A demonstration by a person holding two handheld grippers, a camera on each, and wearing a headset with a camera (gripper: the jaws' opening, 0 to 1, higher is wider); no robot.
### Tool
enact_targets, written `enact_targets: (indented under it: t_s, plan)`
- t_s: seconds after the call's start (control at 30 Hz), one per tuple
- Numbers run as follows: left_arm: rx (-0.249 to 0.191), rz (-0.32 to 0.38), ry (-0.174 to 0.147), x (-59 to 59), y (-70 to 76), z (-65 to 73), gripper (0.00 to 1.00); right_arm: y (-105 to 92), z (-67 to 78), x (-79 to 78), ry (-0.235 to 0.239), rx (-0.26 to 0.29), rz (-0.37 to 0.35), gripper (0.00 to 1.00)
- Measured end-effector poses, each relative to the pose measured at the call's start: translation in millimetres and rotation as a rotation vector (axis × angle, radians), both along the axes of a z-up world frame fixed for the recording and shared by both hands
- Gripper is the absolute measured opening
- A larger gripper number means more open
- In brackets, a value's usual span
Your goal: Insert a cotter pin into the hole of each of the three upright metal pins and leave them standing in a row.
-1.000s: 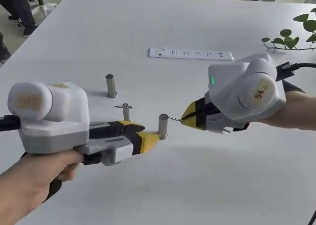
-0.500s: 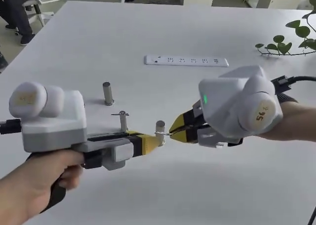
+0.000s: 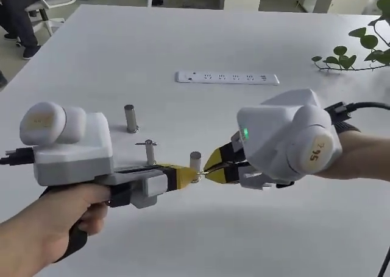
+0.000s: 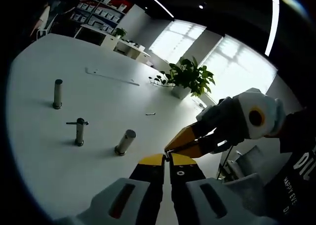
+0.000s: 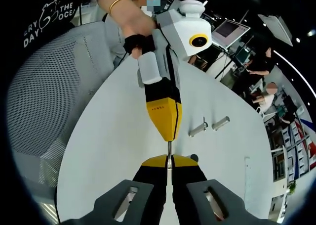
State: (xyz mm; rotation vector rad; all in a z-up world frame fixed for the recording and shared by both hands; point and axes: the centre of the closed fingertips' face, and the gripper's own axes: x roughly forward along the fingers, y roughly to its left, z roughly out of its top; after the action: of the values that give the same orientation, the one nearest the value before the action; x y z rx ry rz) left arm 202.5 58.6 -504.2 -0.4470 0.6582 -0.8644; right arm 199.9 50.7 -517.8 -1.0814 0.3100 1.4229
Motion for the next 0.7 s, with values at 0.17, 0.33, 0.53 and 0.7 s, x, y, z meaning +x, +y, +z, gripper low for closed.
enact_targets:
  t_s: [0.17, 0.33, 0.53, 0.7]
  plan:
    - [0.03, -0.022, -0.004, -1.1, 0.4, -4.2, 0.01, -0.2, -3.0, -0.7, 0.016, -0.002, -0.011, 0.0]
    - [0.106, -0.075, -0.085, -3.3, -0.5, -5.1, 0.0, 0.0, -7.0, -3.5, 0.068, -0.002, -0.03, 0.0]
    - [0.173, -0.111, -0.123, -4.5, -1.1, -4.3, 0.0, -0.9, -7.0, -1.1, 0.172, 0.056, -0.109, 0.0]
    - [0.234, -0.146, -0.17, -4.6, -0.3, -6.9, 0.0, -2.5, -2.8, 1.9, 0.24, 0.106, -0.165, 0.03]
